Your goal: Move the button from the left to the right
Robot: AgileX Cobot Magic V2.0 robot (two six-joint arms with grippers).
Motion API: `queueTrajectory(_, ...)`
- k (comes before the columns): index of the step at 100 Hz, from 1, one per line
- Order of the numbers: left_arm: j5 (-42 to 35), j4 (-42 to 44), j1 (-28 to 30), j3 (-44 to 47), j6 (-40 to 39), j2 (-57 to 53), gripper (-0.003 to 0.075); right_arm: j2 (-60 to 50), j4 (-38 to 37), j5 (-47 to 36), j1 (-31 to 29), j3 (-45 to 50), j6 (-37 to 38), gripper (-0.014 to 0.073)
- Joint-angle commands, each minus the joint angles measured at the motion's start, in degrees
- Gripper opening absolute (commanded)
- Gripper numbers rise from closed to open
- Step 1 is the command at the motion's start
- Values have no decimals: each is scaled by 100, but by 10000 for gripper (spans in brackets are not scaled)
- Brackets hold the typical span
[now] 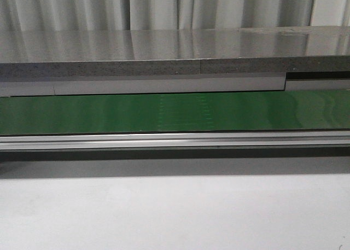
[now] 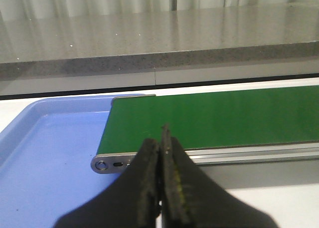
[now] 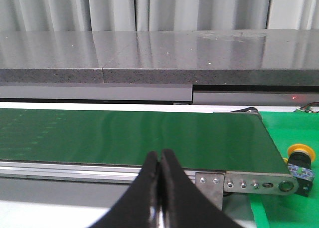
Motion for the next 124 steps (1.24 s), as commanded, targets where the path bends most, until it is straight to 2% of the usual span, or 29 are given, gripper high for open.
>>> queueTrajectory(1,-670,14,-99,4,-68,-68,-19,-97,5,-461,5,-107,0,-67)
queueTrajectory(29,-1340,14,-99,396,-68,-271,-19,-97,5,-461,5,-107,0,-67)
queueTrajectory(124,-1300,14,-99,396,-68,-271,-19,-97,5,-461,5,-107,0,-67)
